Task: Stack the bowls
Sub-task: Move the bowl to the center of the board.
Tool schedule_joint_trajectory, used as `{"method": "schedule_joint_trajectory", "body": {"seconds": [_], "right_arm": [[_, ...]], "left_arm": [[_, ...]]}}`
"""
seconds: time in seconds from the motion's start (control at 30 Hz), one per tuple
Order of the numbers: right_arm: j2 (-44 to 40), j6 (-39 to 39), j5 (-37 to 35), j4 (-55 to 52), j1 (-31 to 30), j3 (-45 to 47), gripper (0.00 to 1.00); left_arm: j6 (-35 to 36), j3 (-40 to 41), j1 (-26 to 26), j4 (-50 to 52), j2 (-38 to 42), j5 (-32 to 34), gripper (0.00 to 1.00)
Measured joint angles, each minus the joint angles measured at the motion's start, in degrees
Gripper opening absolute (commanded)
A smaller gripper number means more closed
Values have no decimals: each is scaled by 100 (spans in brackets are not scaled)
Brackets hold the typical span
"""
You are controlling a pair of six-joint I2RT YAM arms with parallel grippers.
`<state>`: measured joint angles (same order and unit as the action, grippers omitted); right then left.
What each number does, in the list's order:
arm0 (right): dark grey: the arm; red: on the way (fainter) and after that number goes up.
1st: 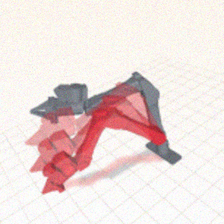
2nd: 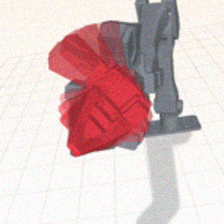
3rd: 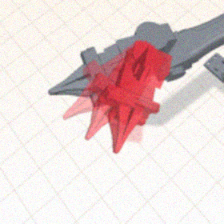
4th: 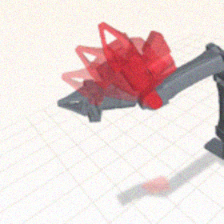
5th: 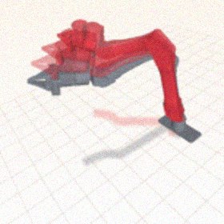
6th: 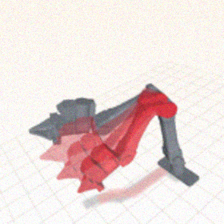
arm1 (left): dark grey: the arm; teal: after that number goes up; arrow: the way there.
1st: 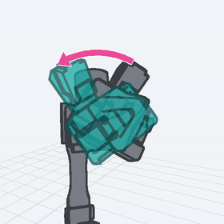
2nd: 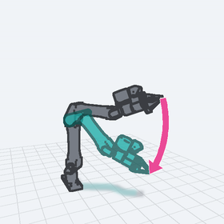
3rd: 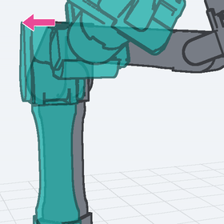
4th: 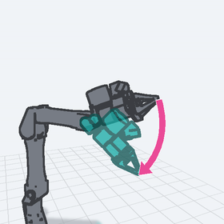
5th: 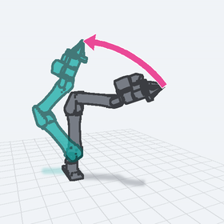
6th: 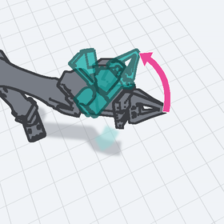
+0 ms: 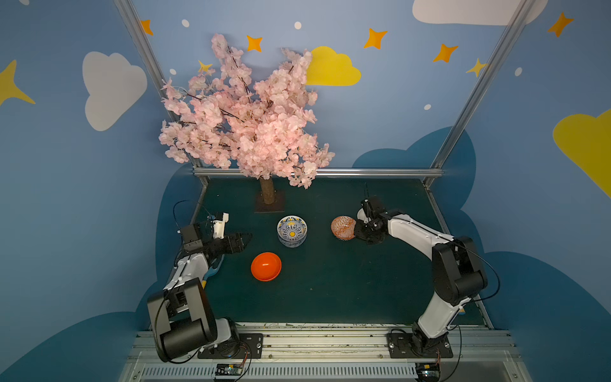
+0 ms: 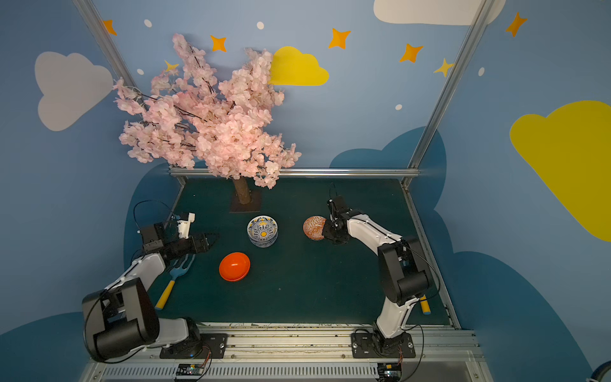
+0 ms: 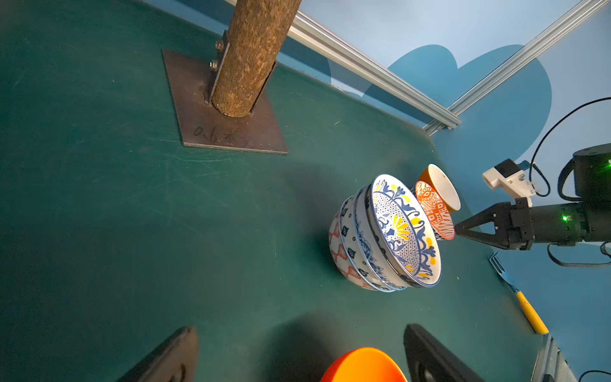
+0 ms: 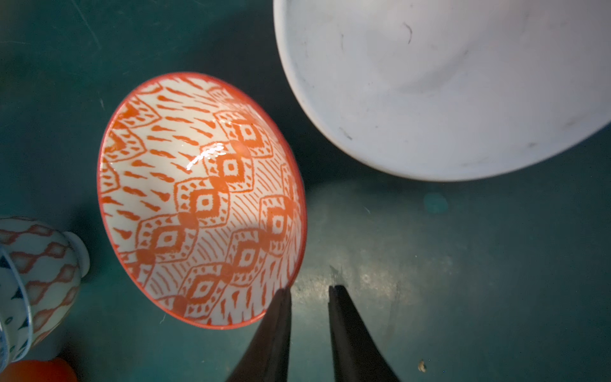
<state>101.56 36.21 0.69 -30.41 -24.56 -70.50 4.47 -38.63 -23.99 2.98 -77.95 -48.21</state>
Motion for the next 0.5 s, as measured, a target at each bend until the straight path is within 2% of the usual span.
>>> {"method": "schedule_joint_trajectory", "body": {"seconds": [0.23, 0.5], "right_arm": [[114, -4, 17, -7, -2, -138, 22], [260, -20, 44, 26, -2, -280, 30]], "left_arm": [[0, 0, 0, 2, 0, 0, 100], [0, 0, 0, 2, -2, -2, 100]]}}
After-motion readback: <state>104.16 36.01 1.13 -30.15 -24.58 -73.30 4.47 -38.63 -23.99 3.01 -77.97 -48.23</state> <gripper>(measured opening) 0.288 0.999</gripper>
